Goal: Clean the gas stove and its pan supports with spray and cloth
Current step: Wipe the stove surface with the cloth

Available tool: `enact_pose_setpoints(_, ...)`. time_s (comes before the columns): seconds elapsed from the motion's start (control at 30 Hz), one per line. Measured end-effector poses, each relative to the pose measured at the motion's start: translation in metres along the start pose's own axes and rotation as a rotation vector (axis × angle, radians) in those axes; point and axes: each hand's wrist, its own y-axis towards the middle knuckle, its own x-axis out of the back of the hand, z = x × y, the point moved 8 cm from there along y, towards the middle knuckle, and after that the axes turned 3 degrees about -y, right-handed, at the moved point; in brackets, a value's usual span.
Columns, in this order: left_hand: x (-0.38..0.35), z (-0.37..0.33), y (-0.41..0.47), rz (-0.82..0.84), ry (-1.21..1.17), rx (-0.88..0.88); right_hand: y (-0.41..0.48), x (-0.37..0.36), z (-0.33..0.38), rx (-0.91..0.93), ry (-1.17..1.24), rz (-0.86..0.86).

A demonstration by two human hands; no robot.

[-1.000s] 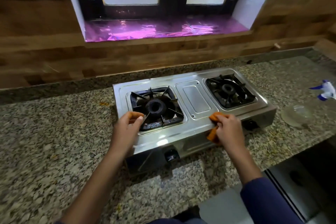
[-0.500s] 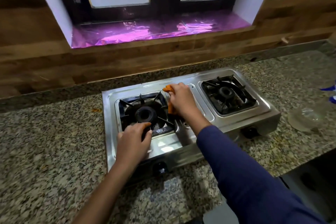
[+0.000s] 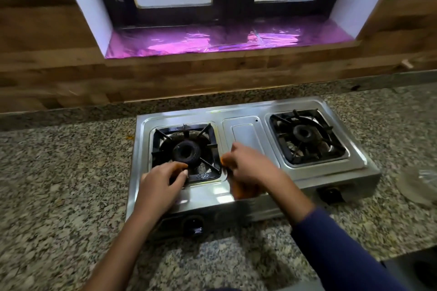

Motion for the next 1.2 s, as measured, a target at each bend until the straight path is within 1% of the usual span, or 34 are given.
enact_pose_setpoints(0.13,-0.002,-0.004,0.001,-0.048,0.024,0.033,-0.073,-0.020,-0.003,0.109,0.117,0.040)
enact_pose_setpoints(0.2,-0.002,-0.013,0.001,-0.096,0.083,0.031,-0.093,-0.024,-0.017,0.100,0.163,0.072)
enact_pose_setpoints(0.27,-0.005,-0.025,0.002,-0.134,0.113,0.007,-0.098,-0.026,-0.038,0.049,0.282,0.124)
enact_pose_setpoints(0.3,-0.009,-0.032,0.004,-0.139,0.107,-0.016,-0.095,-0.024,-0.050,0.029,0.362,0.128)
enact_pose_setpoints(0.37,-0.018,-0.045,0.007,-0.121,0.089,-0.064,-0.081,-0.014,-0.067,0.019,0.563,0.057)
enact_pose_setpoints(0.43,-0.029,-0.055,0.011,-0.097,0.096,-0.105,-0.057,-0.002,-0.078,-0.008,0.891,-0.030)
enact_pose_setpoints(0.5,-0.036,-0.060,0.015,-0.083,0.100,-0.116,-0.024,0.007,-0.084,-0.075,1.230,-0.114)
enact_pose_setpoints(0.53,-0.040,-0.060,0.016,-0.076,0.094,-0.113,-0.004,0.010,-0.084,-0.111,1.337,-0.148)
enact_pose_setpoints(0.6,-0.043,-0.060,0.017,-0.072,0.080,-0.112,0.035,0.016,-0.085,-0.192,1.431,-0.208)
enact_pose_setpoints(0.67,-0.044,-0.057,0.015,-0.074,0.075,-0.112,0.070,0.026,-0.081,-0.236,1.372,-0.257)
enact_pose_setpoints(0.77,-0.045,-0.054,0.014,-0.070,0.067,-0.119,0.109,0.049,-0.070,-0.248,1.229,-0.292)
enact_pose_setpoints(0.87,-0.045,-0.051,0.013,-0.067,0.049,-0.117,0.137,0.059,-0.064,-0.236,1.110,-0.260)
enact_pose_setpoints(0.93,-0.045,-0.051,0.013,-0.070,0.025,-0.110,0.146,0.055,-0.063,-0.243,1.106,-0.211)
enact_pose_setpoints(1.03,-0.045,-0.050,0.013,-0.062,-0.024,-0.104,0.151,0.047,-0.069,-0.287,1.115,-0.195)
enact_pose_setpoints(1.13,-0.043,-0.048,0.015,-0.058,-0.061,-0.082,0.154,0.034,-0.074,-0.341,1.065,-0.183)
enact_pose_setpoints(1.2,-0.043,-0.047,0.016,-0.061,-0.078,-0.072,0.147,0.025,-0.073,-0.337,0.975,-0.146)
